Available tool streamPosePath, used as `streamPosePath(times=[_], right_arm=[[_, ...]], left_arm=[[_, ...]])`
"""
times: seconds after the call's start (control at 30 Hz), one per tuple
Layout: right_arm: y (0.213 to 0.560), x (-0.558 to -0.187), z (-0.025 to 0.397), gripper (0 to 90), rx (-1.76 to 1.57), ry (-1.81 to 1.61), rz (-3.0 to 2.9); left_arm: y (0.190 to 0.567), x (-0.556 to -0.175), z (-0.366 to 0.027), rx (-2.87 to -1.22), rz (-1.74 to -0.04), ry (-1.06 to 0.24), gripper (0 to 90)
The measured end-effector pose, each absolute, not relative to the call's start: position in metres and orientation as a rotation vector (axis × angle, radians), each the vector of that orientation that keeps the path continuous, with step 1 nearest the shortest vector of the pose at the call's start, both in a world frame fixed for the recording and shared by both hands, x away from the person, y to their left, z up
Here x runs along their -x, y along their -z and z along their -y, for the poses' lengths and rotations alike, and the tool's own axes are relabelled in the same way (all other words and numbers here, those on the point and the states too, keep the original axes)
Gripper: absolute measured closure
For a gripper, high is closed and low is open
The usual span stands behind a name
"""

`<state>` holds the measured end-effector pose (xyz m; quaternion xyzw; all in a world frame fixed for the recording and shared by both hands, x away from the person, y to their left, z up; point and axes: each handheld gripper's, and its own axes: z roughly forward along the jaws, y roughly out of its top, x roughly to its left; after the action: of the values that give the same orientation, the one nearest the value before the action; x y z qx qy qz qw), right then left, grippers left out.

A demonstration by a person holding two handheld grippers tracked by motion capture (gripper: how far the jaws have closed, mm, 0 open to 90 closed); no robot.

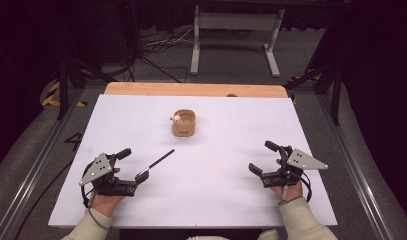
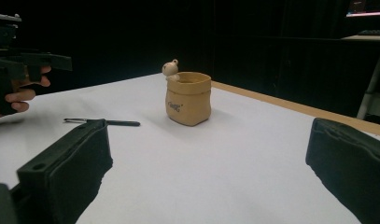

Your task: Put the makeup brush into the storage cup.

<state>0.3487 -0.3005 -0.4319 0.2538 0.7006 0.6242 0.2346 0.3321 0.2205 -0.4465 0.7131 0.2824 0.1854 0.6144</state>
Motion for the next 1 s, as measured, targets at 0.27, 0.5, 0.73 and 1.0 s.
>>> streamPosePath(times=[0.27, 0.5, 0.73, 1.0], right_arm=[[0.431, -0.349, 0.300, 0.4, -0.694, -1.725, -1.919], [0.431, -0.349, 0.299, 0.4, -0.686, -1.729, -1.923], [0.432, -0.349, 0.299, 0.4, -0.688, -1.735, -1.928], [0.433, -0.350, 0.299, 0.3, -0.690, -1.735, -1.928]], left_arm=[[0.446, -0.332, -0.222, -1.644, -0.647, -0.432, 0.9], [0.443, -0.336, -0.224, -1.639, -0.659, -0.394, 0.5], [0.437, -0.337, -0.221, -1.635, -0.642, -0.390, 0.4], [0.430, -0.343, -0.222, -1.612, -0.651, -0.360, 0.5]])
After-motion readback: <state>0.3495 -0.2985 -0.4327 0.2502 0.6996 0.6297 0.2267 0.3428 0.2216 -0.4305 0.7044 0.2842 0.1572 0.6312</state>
